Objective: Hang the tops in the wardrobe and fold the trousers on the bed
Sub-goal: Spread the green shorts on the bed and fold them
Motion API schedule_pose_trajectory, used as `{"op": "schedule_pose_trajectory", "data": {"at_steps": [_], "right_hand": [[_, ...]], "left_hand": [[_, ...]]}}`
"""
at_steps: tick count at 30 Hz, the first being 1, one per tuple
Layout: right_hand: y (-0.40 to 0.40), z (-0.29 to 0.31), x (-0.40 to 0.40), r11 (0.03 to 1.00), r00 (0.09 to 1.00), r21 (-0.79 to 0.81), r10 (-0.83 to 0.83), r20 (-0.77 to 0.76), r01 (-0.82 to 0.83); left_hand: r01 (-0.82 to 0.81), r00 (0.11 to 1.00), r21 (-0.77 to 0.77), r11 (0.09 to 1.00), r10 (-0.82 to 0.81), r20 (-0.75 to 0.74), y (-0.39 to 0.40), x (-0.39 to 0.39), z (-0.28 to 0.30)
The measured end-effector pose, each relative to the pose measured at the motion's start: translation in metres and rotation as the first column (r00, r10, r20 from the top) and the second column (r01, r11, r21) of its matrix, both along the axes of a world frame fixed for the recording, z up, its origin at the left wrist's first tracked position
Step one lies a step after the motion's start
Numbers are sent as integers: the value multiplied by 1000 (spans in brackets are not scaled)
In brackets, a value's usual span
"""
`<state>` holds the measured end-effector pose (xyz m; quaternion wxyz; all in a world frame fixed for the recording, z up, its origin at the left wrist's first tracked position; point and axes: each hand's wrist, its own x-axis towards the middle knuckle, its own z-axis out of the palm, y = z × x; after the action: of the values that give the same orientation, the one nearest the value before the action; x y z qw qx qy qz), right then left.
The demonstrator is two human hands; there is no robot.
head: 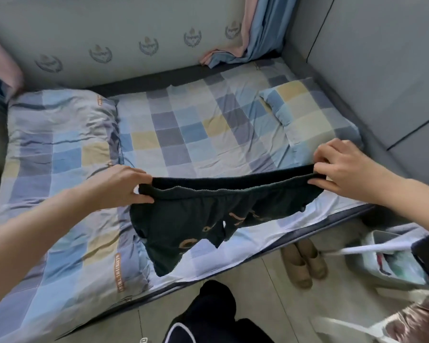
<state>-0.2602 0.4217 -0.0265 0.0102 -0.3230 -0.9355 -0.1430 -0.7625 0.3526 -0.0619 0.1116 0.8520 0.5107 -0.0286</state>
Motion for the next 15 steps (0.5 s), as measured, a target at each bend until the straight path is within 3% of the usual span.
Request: {"op": "schedule_pose_trajectory", "data": {"at_steps": [3,5,8,10,13,15], "right_hand": [[32,-2,-22,993,998,-102,-65,-14,63],[43,-8,-32,979,998,-201,-50,-44,40],[66,-14,-44,922,935,-367,-233,-267,124],[79,-17,-47,922,911,-376,-233,-341,95],[91,-21,-46,934,970,-329,63,-233,-140],[94,-23,-41,907,970,-357,172,-174,-225]], "left_hand": [[-108,989,312,944,72,126,23,-14,3],[-176,978,370,912,119,171,29,-11,5],[-253,954,376,892,164,251,43,-11,0],[-183,968,409,894,92,232,49,-11,-6],[117,992,432,894,-128,-4,49,-19,-18],[224,974,333,916,-216,-63,42,-22,-22]]}}
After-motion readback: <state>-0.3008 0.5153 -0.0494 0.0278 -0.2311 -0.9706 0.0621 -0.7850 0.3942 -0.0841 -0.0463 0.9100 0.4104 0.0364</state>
